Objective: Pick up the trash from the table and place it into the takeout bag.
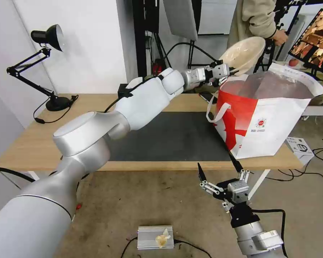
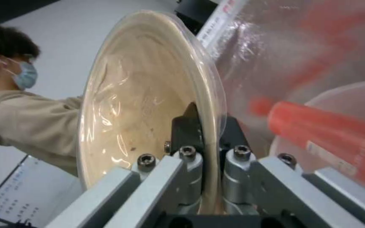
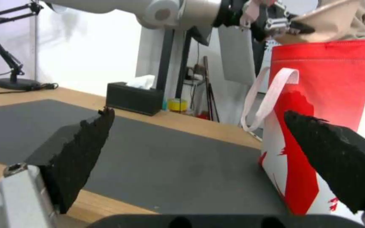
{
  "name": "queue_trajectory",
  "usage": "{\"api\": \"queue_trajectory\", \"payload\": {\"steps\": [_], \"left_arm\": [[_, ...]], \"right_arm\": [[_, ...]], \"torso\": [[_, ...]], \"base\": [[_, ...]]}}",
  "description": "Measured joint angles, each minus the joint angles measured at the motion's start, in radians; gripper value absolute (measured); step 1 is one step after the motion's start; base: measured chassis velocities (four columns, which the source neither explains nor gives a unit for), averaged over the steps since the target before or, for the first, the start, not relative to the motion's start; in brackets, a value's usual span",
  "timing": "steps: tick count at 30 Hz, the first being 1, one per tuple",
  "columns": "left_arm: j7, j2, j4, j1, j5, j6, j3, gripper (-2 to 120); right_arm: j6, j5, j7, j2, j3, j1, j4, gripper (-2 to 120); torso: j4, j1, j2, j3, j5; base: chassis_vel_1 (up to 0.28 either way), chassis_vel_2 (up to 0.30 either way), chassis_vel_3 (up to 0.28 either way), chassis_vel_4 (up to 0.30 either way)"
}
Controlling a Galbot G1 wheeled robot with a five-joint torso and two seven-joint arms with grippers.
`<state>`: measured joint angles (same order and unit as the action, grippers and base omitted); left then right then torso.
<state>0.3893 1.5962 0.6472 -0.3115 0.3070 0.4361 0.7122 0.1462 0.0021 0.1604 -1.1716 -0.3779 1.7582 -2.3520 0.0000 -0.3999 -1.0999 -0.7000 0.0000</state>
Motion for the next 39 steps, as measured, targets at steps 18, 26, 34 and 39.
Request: {"api": "queue_trajectory", "payload": {"steps": [18,26,34,39], "left_arm": [[0.053,0.0,-0.004,0.021,0.032,-0.021,0.065,1],[0.074,-0.001,-0.007,0.013,0.025,-0.021,0.068,1],[0.086,0.0,0.001,0.004,0.027,-0.023,0.096,6],[0.086,0.0,0.001,0.004,0.028,-0.025,0.103,21]], "right_arm": [[0.0,0.0,0.0,0.0,0.0,0.0,0.0,100],[0.0,0.0,0.0,0.0,0.0,0.0,0.0,100],[0.0,0.0,0.0,0.0,0.0,0.0,0.0,100],[0.0,0.0,0.0,0.0,0.0,0.0,0.0,100]], "torso": [[0.0,0.0,0.0,0.0,0.0],[0.0,0.0,0.0,0.0,0.0],[0.0,0.0,0.0,0.0,0.0],[0.0,0.0,0.0,0.0,0.0]], "base": [[0.0,0.0,0.0,0.0],[0.0,0.0,0.0,0.0],[0.0,0.0,0.0,0.0],[0.0,0.0,0.0,0.0]]}}
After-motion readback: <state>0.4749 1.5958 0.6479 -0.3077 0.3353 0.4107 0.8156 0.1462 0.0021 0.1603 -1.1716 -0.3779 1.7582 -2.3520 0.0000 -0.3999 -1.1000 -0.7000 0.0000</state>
